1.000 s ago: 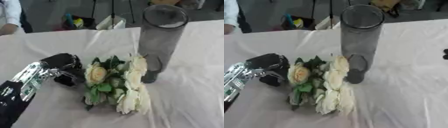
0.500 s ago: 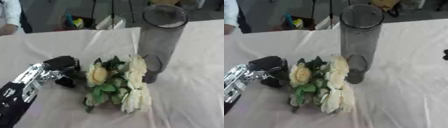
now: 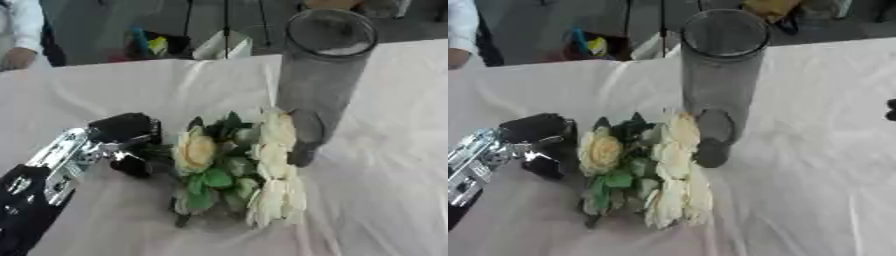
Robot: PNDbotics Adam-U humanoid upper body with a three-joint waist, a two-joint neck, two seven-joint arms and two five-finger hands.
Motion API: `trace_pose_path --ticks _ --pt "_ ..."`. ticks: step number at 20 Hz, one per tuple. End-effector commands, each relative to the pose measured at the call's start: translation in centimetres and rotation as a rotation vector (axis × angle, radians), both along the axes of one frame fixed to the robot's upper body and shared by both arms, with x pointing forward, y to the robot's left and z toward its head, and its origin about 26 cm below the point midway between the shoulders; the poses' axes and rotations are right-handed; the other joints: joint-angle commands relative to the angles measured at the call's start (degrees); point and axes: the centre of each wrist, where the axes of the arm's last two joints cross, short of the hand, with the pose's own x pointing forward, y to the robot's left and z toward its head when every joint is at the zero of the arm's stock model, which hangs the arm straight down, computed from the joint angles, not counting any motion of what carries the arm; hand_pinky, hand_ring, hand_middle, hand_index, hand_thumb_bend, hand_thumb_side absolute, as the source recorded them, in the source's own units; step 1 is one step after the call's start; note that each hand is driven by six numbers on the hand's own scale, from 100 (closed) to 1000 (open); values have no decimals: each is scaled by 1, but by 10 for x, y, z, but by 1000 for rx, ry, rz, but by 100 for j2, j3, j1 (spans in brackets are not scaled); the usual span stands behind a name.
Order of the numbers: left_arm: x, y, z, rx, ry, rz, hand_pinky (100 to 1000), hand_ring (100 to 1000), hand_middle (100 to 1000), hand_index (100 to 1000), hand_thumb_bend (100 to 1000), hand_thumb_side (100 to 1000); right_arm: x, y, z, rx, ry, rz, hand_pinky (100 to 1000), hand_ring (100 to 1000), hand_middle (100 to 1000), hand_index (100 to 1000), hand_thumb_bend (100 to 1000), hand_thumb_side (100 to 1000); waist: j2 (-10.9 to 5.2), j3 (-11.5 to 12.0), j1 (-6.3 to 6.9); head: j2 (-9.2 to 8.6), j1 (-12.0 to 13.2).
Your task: Arrange flowers into the vase.
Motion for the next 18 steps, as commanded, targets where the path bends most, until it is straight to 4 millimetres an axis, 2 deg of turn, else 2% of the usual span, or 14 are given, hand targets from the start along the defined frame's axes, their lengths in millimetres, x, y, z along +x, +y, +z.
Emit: trace_pose_path --ticks 1,2,7,18 --pt "-3 4 10 -11 -23 -20 100 100 100 106 180 509 -3 -2 7 -13 -25 -2 682 538 519 769 100 1000 -67 11 40 -47 -7" --pt "-3 4 10 -16 -22 -28 100 100 100 104 153 519 -3 -2 6 -12 -25 -2 680 535 519 769 100 1000 -74 11 39 -46 -14" --pt "-13 5 21 -59 -44 -70 100 100 100 101 126 520 -4 -3 6 -8 -23 -4 679 536 520 769 100 1000 -110 11 37 -20 -40" --pt "-51 2 62 -161 -138 -102 100 100 100 100 106 483 -5 -6 4 -2 -19 -14 680 539 522 769 100 1000 -212 55 27 74 -120"
